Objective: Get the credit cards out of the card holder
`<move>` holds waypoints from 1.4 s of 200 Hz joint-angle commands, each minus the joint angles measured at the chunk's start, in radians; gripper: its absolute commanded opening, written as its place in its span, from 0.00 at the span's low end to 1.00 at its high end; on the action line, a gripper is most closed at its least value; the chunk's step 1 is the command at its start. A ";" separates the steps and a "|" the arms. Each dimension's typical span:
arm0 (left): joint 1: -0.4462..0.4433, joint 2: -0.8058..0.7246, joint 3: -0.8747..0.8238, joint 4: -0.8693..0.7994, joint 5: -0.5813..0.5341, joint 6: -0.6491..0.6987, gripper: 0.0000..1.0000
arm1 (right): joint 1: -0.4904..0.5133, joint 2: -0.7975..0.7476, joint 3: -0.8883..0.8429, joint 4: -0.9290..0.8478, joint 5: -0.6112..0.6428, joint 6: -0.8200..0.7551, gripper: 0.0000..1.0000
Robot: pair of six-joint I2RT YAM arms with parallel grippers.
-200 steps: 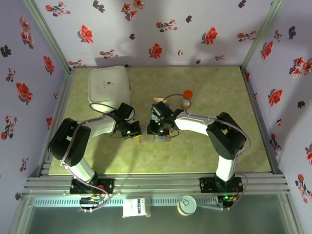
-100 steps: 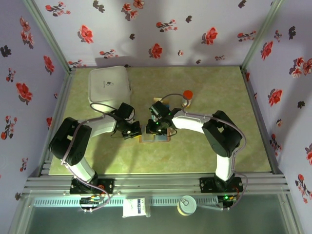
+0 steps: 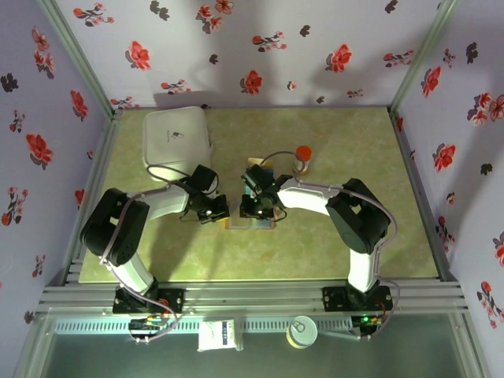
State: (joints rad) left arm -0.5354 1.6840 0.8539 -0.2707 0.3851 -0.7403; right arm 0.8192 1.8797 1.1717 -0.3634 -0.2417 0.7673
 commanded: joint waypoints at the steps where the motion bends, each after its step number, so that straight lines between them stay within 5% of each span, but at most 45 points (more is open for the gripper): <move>1: 0.008 0.017 0.010 -0.044 -0.005 0.028 0.00 | 0.003 -0.029 -0.002 -0.039 0.048 -0.016 0.25; 110: 0.009 -0.058 0.029 -0.019 0.024 -0.031 0.00 | -0.022 -0.051 -0.086 0.074 -0.027 -0.016 0.19; 280: -0.048 0.018 0.051 0.082 0.057 -0.125 0.23 | -0.091 -0.074 -0.229 0.276 -0.188 -0.028 0.18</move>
State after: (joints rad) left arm -0.5735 1.6756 0.8928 -0.2138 0.4301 -0.8421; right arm 0.7372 1.8172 0.9646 -0.0963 -0.4076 0.7589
